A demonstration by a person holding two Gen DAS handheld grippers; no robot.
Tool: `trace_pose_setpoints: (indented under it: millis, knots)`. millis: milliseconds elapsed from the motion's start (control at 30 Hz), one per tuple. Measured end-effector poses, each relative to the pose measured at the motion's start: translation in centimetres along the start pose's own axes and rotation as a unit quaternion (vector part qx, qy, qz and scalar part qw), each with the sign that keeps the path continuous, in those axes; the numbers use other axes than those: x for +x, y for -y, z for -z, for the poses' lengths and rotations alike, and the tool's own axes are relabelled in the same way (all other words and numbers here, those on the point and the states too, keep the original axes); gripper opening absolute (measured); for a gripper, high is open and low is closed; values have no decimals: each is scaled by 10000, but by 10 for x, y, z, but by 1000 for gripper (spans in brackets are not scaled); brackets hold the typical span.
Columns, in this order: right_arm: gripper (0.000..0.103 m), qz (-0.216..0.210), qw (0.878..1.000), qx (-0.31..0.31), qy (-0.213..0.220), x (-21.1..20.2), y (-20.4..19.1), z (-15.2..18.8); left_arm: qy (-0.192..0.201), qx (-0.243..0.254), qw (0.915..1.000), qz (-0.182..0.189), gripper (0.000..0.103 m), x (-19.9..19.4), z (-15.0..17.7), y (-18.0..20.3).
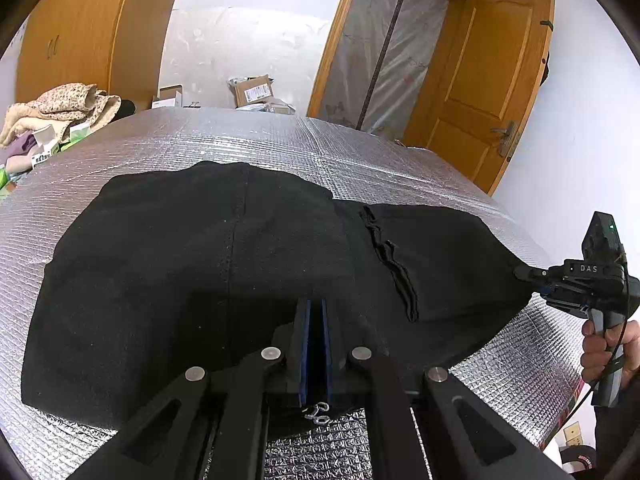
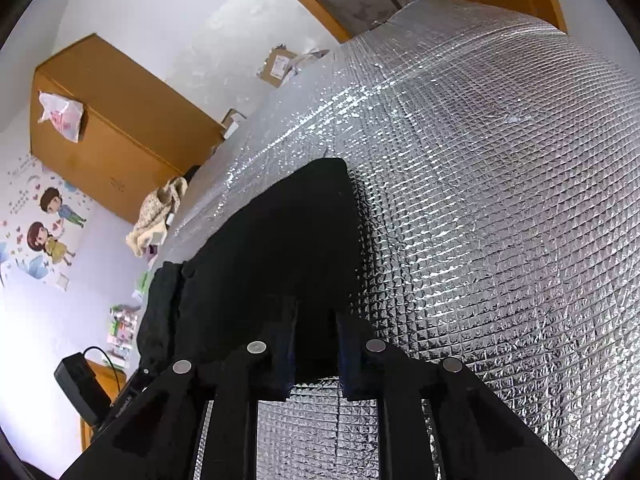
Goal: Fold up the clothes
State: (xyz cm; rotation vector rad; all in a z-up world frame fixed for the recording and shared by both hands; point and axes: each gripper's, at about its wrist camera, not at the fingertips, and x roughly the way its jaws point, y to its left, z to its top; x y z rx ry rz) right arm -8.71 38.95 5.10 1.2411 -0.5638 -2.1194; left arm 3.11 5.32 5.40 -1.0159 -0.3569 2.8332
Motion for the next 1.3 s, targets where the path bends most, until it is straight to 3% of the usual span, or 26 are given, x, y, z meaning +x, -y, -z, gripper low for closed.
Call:
trace_pose_setpoints:
  millis: [233,333,700,933,1067,1167,1300]
  knots:
    - [19,-12,9999,132,0,4,5,-2,5,9,10000,-21,5,1,0,1]
    - [16,-22,9999,149,41,5,5,-2,7,37,10000,-45,5,0,0,2]
    - [12,-296,9970,231,670,-26,6,-17,-106,291,9992,-234,5,8,-6,15]
    - [12,-239,9983,81,518,-24,-1,-15,-170,274,9994,-118,5,10,-10,15]
    - [17,-261,9992,26,314,-16,-1,-13,-187,232,9995,-56,5,9,-10,11]
    - [34,-97,9996,79,268,-15,7,-16,-191,252,9995,-47,5,9,-10,11]
    - [35,167,9986,193,457,-29,22,-18,-211,170,9996,-3,5,1,-14,11]
